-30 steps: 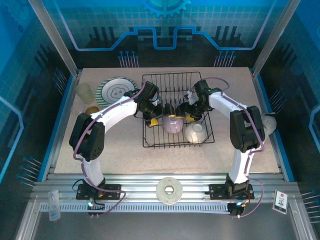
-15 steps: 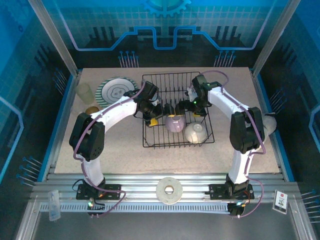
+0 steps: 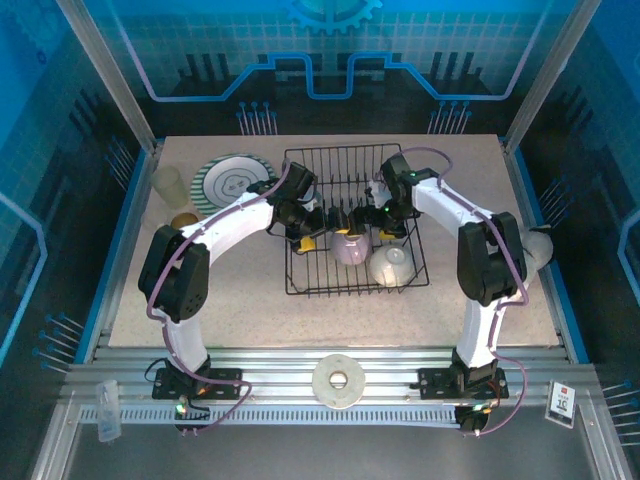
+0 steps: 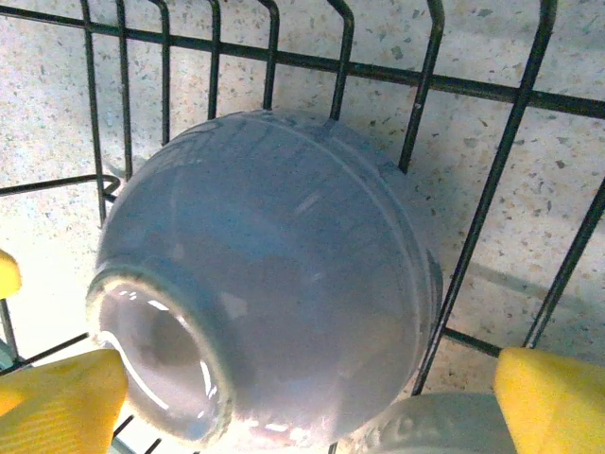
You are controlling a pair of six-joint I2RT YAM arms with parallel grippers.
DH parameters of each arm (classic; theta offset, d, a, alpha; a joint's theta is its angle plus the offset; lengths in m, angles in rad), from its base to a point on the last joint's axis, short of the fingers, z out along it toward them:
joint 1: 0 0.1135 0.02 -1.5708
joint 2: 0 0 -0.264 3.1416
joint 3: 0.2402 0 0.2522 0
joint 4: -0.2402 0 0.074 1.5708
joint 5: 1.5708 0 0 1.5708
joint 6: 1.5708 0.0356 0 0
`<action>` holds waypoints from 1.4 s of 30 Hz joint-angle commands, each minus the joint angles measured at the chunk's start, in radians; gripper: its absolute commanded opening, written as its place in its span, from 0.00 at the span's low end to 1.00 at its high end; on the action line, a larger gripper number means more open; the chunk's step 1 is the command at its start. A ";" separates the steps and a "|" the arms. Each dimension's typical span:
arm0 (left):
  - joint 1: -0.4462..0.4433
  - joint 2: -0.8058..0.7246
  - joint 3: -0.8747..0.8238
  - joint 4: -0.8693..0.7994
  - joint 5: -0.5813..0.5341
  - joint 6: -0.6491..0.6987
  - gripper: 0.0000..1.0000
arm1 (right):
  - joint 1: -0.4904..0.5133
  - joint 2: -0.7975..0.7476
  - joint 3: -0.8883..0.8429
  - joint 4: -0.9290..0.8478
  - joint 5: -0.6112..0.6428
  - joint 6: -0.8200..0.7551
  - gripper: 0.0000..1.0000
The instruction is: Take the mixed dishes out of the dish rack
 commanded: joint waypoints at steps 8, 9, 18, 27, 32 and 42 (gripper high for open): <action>0.008 -0.010 -0.046 0.012 0.026 0.001 0.99 | -0.025 0.067 -0.105 0.065 -0.043 -0.012 1.00; 0.008 -0.011 -0.047 0.014 0.031 0.001 0.99 | -0.033 0.077 -0.119 0.077 -0.048 -0.004 0.99; 0.016 -0.010 -0.056 0.027 0.049 -0.012 0.99 | -0.078 0.084 -0.219 0.156 -0.049 0.047 0.76; 0.018 0.010 -0.041 0.037 0.062 -0.018 0.99 | -0.112 0.092 -0.229 0.165 -0.071 0.082 0.64; 0.018 0.021 -0.040 0.043 0.067 -0.012 0.99 | -0.126 0.112 -0.223 0.156 -0.082 0.106 0.58; 0.037 0.051 -0.059 0.105 0.101 -0.009 0.99 | -0.167 0.134 -0.225 0.170 -0.159 0.149 0.50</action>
